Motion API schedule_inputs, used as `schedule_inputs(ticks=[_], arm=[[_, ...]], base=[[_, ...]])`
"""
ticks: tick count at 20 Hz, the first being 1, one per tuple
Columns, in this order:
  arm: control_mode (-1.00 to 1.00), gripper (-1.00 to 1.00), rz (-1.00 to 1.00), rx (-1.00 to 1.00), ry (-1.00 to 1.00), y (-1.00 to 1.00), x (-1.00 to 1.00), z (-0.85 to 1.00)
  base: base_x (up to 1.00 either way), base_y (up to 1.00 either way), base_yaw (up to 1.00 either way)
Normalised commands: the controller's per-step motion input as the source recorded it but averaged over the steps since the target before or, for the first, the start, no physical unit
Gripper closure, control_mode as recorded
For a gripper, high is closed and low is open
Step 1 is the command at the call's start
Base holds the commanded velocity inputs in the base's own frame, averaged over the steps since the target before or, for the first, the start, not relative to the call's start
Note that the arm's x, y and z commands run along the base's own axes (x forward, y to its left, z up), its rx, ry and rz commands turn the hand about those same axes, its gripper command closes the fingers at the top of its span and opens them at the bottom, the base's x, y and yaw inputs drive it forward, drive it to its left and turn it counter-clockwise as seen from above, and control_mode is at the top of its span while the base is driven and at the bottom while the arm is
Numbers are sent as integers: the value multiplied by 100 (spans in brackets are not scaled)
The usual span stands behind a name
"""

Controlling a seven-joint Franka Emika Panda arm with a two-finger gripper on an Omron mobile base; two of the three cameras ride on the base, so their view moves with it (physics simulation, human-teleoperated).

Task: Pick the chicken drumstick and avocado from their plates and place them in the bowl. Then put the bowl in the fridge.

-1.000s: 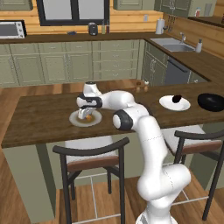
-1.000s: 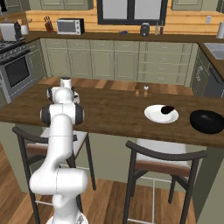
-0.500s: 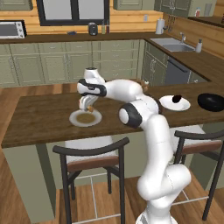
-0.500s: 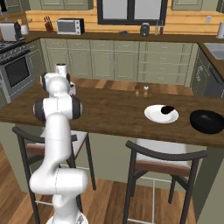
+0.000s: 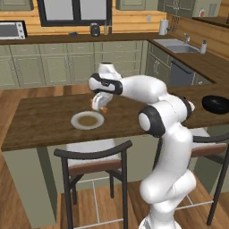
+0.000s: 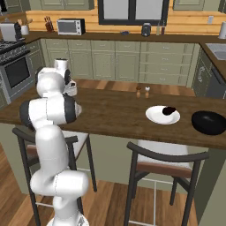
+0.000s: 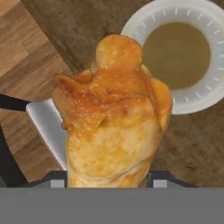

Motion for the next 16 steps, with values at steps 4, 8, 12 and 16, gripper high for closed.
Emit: schedule_inputs(ticks=[4, 8, 12, 16], arm=[[-100, 100, -6, 0, -6, -55, -100, 13], [-100, 100, -4, 0, -10, -55, -100, 8], [-100, 100, -3, 1, -6, -47, -88, 3], [-100, 100, 0, 0, -2, -1, -14, 0]], base=[[0, 0, 0], [0, 0, 0], [0, 0, 0], [0, 0, 0]])
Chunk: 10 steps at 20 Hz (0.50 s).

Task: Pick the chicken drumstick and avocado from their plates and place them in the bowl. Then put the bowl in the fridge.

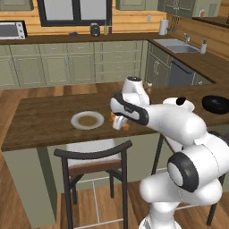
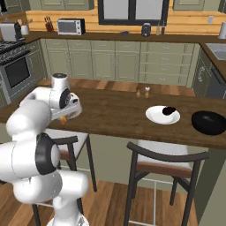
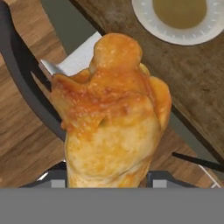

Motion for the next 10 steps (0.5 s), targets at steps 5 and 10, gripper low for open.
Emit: schedule_inputs(ticks=[5, 10], arm=[[100, 100, 0, 0, 0, 0, -3, 0], [100, 100, 0, 0, 0, 0, 0, 0]], base=[[6, -43, -5], [12, -100, -2]])
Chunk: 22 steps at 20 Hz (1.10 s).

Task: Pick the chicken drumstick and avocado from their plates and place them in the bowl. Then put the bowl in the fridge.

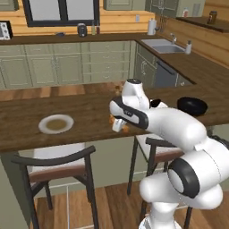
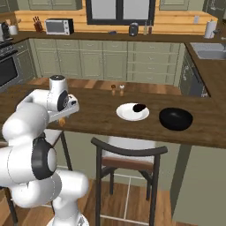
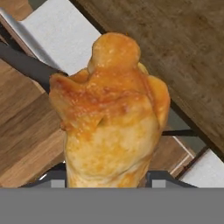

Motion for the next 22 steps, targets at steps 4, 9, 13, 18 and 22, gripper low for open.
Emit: schedule_inputs(ticks=[4, 9, 13, 18, 22], arm=[[100, 100, 0, 0, 0, 0, 0, 0], [100, 100, 0, 0, 0, 0, 0, 0], [100, 100, 0, 0, 0, 0, 0, 0], [100, 100, 0, 0, 0, 0, 0, 0], [100, 100, 0, 0, 0, 0, 0, 0]], base=[[23, -98, 0], [55, -49, 0], [71, -1, 0], [51, 0, 0], [71, -6, 0]])
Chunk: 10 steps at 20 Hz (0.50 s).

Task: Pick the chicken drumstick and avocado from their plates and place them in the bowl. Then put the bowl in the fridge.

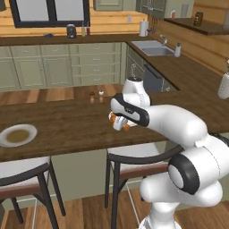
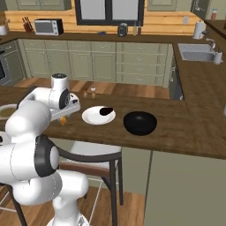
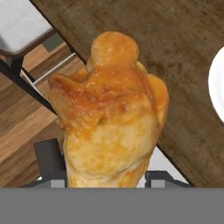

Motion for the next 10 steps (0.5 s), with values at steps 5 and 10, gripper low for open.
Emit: schedule_inputs(ticks=[5, 10], arm=[[-100, 100, -6, 0, 0, -36, 10, 0], [-100, 100, -26, 0, 0, -91, 24, 0]], base=[[17, -6, 0], [0, 0, 0]])
